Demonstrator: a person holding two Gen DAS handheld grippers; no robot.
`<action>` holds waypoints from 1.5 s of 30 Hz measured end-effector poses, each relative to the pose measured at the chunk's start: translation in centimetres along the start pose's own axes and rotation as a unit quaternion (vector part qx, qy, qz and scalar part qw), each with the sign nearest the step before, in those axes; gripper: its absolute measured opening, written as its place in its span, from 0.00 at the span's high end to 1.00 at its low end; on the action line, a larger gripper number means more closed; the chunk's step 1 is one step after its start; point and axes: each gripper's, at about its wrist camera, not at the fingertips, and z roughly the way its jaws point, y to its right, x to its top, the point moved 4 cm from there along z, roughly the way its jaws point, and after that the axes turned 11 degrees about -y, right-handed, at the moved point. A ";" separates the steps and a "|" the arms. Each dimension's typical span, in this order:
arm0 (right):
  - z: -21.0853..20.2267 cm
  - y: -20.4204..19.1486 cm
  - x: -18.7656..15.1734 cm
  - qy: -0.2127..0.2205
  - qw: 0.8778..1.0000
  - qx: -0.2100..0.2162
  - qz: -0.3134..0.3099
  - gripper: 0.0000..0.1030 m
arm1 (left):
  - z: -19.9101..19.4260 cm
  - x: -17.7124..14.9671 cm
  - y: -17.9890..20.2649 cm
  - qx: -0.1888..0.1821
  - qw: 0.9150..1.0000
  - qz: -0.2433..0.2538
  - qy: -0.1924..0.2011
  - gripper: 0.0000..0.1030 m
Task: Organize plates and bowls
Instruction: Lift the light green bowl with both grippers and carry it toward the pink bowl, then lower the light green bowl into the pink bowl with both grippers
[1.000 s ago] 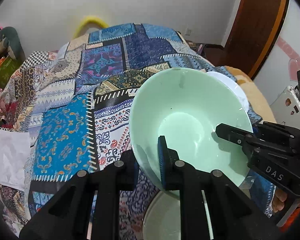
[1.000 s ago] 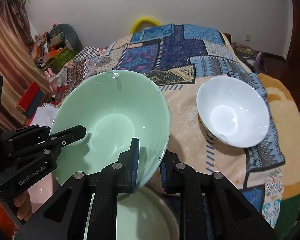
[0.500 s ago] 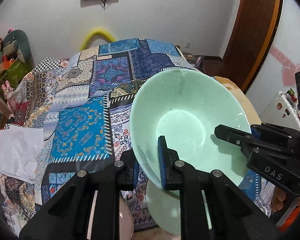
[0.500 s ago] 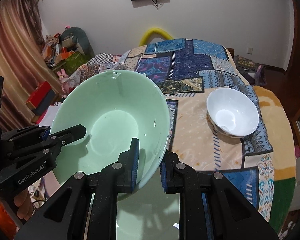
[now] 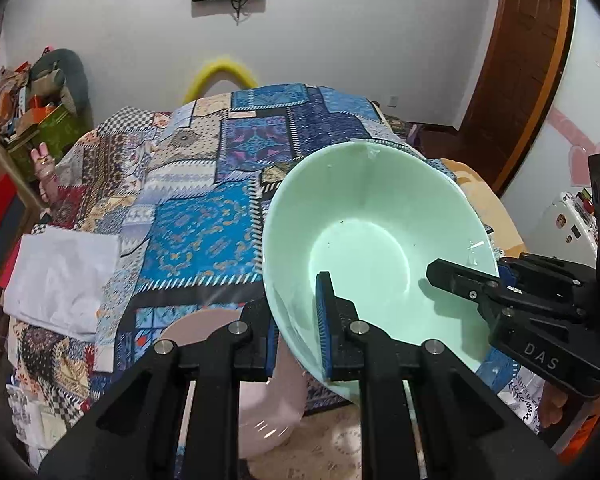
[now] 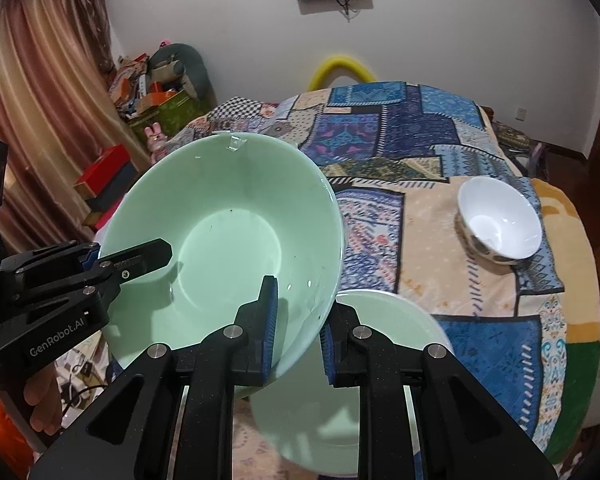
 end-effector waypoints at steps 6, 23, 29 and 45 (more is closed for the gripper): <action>1.2 -2.0 -0.3 -0.010 1.000 0.016 -0.010 0.83 | -0.6 -1.7 -2.2 0.008 1.000 -0.014 -0.004 0.84; 5.9 -6.8 -1.7 -0.055 0.997 0.055 -0.025 0.83 | 0.7 -5.9 -8.3 0.026 0.998 -0.054 -0.034 0.84; 7.8 -7.5 -2.4 -0.077 0.995 0.062 -0.024 0.83 | 2.4 -7.6 -9.5 0.024 0.996 -0.061 -0.057 0.84; 11.0 -8.1 -4.6 -0.124 0.990 0.067 -0.017 0.83 | 6.3 -10.3 -11.3 0.024 0.991 -0.079 -0.103 0.84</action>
